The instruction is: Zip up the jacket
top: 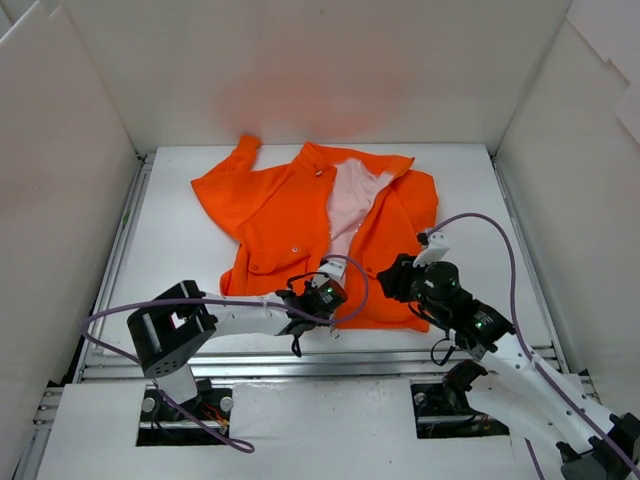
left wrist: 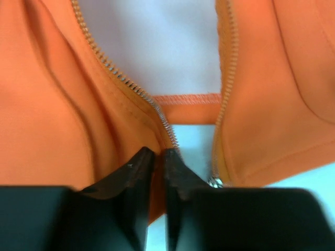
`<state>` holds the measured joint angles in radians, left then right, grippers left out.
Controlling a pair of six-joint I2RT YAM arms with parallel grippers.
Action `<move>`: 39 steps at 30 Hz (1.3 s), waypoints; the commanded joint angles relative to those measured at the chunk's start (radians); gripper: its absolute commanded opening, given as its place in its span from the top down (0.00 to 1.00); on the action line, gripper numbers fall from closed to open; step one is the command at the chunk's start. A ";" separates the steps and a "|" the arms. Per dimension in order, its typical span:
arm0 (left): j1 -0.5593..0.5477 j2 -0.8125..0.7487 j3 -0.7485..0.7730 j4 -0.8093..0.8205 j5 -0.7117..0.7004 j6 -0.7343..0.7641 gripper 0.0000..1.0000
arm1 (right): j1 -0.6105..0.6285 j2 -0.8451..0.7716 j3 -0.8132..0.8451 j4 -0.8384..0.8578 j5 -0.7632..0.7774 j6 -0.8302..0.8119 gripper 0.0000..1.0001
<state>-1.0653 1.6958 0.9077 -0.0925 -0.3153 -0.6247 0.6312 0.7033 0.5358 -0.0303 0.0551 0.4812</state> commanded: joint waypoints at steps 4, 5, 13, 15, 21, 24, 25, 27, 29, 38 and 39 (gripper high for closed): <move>0.002 0.002 -0.072 -0.023 -0.090 -0.069 1.00 | 0.010 -0.083 0.050 -0.016 0.075 -0.009 0.62; 0.002 0.002 -0.076 -0.016 -0.094 -0.069 1.00 | 0.010 -0.082 0.055 -0.025 0.072 -0.010 0.62; -0.009 -0.274 -0.116 0.029 -0.091 -0.072 1.00 | 0.015 0.008 0.053 0.012 -0.049 0.046 1.00; 0.002 -0.353 -0.144 0.063 -0.084 -0.085 1.00 | 0.015 0.036 0.035 0.090 -0.139 0.072 1.00; 0.034 -0.551 -0.236 0.224 -0.064 -0.118 1.00 | 0.047 0.165 0.009 0.346 -0.291 0.201 0.71; 0.056 -0.601 -0.282 0.298 -0.039 -0.145 1.00 | 0.059 0.168 -0.022 0.460 -0.287 0.292 0.55; 0.068 -0.610 -0.291 0.313 -0.028 -0.153 1.00 | 0.064 0.165 -0.036 0.528 -0.279 0.312 0.52; 0.077 -0.642 -0.323 0.365 -0.008 -0.170 1.00 | 0.062 0.174 -0.083 0.668 -0.284 0.376 0.53; 0.088 -0.674 -0.357 0.404 0.014 -0.187 1.00 | 0.061 0.202 -0.095 0.733 -0.308 0.410 0.64; 0.108 -0.769 -0.383 0.496 0.088 -0.184 1.00 | 0.091 0.332 -0.079 0.833 -0.356 0.451 0.96; 0.108 -0.775 -0.388 0.500 0.088 -0.184 1.00 | 0.100 0.325 -0.079 0.822 -0.353 0.439 0.86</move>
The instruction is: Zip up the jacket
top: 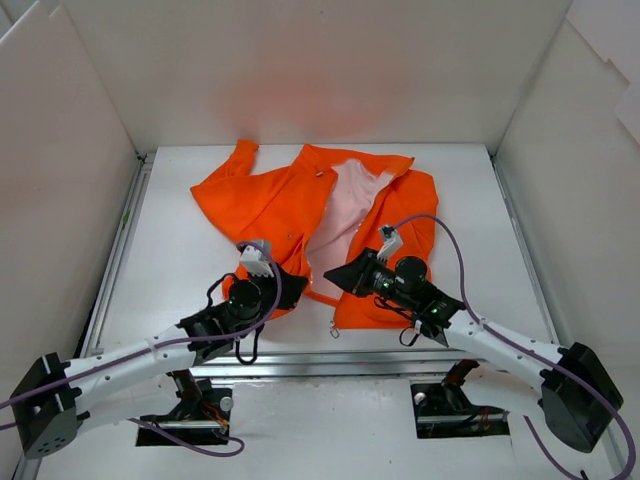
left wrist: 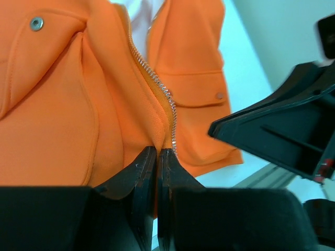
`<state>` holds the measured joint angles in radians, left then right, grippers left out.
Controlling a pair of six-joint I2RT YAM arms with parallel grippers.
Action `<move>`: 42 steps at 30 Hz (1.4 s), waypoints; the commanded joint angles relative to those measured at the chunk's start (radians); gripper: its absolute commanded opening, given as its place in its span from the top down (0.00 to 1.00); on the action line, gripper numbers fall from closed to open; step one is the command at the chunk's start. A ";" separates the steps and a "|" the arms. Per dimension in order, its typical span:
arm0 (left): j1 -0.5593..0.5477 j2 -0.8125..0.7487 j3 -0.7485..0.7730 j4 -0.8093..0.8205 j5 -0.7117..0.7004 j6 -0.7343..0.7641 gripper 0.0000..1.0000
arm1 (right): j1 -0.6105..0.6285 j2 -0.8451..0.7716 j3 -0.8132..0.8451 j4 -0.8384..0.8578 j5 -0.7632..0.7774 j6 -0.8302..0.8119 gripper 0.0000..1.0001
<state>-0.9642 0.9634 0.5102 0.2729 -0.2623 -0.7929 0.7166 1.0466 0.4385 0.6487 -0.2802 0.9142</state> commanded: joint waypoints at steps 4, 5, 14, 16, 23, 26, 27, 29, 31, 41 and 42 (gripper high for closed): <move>0.016 -0.086 -0.025 0.184 0.048 -0.002 1.00 | 0.046 -0.048 0.023 -0.037 0.059 -0.052 0.63; 0.016 -0.095 -0.041 0.196 0.037 0.001 1.00 | 0.050 -0.059 0.029 -0.085 0.081 -0.087 0.59; 0.025 -0.095 -0.114 0.344 0.078 0.067 1.00 | 0.072 -0.070 0.083 -0.144 0.026 -0.128 0.91; 0.025 -0.092 -0.111 0.345 0.089 0.063 1.00 | 0.080 -0.031 0.091 -0.063 0.015 -0.098 0.62; 0.025 -0.121 -0.124 0.342 0.095 0.049 1.00 | 0.102 0.130 0.097 0.149 -0.008 0.018 0.63; 0.025 -0.126 -0.124 0.342 0.097 0.043 1.00 | 0.118 0.139 0.098 0.184 -0.008 0.015 0.69; 0.025 -0.126 -0.125 0.344 0.100 0.038 1.00 | 0.121 0.139 0.098 0.189 -0.002 0.014 0.70; 0.025 -0.124 -0.124 0.348 0.107 0.034 1.00 | 0.124 0.136 0.097 0.193 -0.001 0.006 0.71; 0.025 -0.123 -0.124 0.342 0.106 0.026 1.00 | 0.126 0.130 0.091 0.207 -0.010 0.000 0.77; 0.035 -0.137 -0.124 0.298 0.022 -0.032 1.00 | 0.145 -0.014 0.040 0.144 0.065 -0.002 0.75; 0.035 -0.135 -0.122 0.296 0.015 -0.035 1.00 | 0.149 -0.014 0.042 0.149 0.067 0.002 0.67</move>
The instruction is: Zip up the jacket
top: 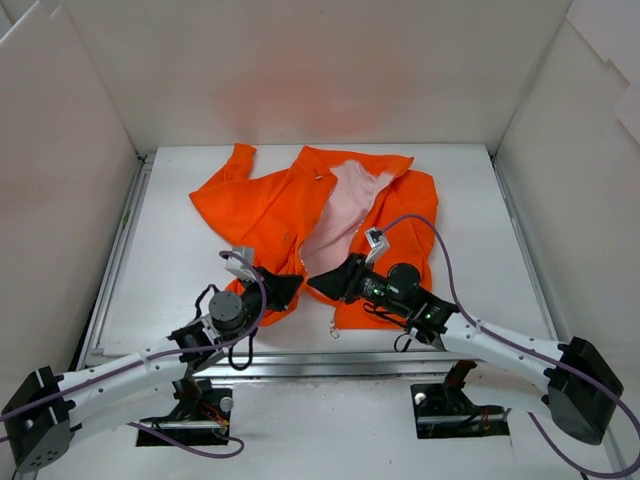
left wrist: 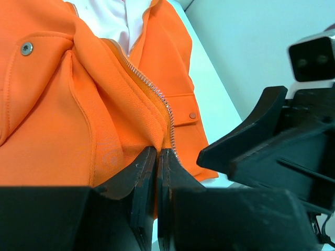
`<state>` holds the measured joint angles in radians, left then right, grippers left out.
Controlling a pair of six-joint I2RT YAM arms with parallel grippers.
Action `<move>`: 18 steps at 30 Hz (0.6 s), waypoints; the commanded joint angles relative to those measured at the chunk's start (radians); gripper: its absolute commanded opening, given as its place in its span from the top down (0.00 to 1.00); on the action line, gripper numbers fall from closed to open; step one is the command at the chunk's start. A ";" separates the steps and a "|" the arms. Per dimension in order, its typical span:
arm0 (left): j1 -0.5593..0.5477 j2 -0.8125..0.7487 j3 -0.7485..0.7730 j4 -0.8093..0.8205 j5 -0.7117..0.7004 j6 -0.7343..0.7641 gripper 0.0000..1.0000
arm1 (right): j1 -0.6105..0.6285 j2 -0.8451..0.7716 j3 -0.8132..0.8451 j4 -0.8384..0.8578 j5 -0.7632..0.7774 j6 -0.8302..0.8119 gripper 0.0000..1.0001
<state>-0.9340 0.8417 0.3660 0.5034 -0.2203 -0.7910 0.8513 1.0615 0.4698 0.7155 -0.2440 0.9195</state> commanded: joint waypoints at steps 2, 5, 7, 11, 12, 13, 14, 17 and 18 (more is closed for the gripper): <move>0.004 -0.010 0.024 0.072 -0.031 -0.045 1.00 | 0.018 -0.008 0.016 0.116 0.020 0.013 0.55; 0.004 -0.006 0.030 0.080 -0.031 -0.050 1.00 | 0.022 0.044 0.041 0.125 0.008 0.031 0.56; 0.004 -0.015 0.033 0.078 -0.033 -0.050 1.00 | 0.026 0.077 0.030 0.148 0.021 0.048 0.60; 0.004 -0.032 0.031 0.072 -0.036 -0.053 1.00 | 0.028 0.089 0.020 0.194 0.023 0.064 0.71; 0.004 -0.032 0.030 0.073 -0.034 -0.053 1.00 | 0.031 0.091 0.021 0.196 0.025 0.062 0.71; 0.004 -0.032 0.030 0.073 -0.030 -0.056 1.00 | 0.028 0.089 0.023 0.196 0.028 0.061 0.71; 0.004 -0.032 0.030 0.075 -0.027 -0.056 1.00 | 0.031 0.089 0.024 0.196 0.029 0.058 0.73; 0.004 -0.027 0.028 0.080 -0.016 -0.060 1.00 | 0.031 0.091 0.030 0.190 0.034 0.051 0.77; 0.004 -0.027 0.027 0.081 -0.011 -0.060 1.00 | 0.031 0.094 0.030 0.191 0.038 0.050 0.78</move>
<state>-0.9337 0.8272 0.3660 0.5022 -0.2512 -0.8291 0.8726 1.1576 0.4690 0.7940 -0.2348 0.9707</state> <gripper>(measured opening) 0.054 0.231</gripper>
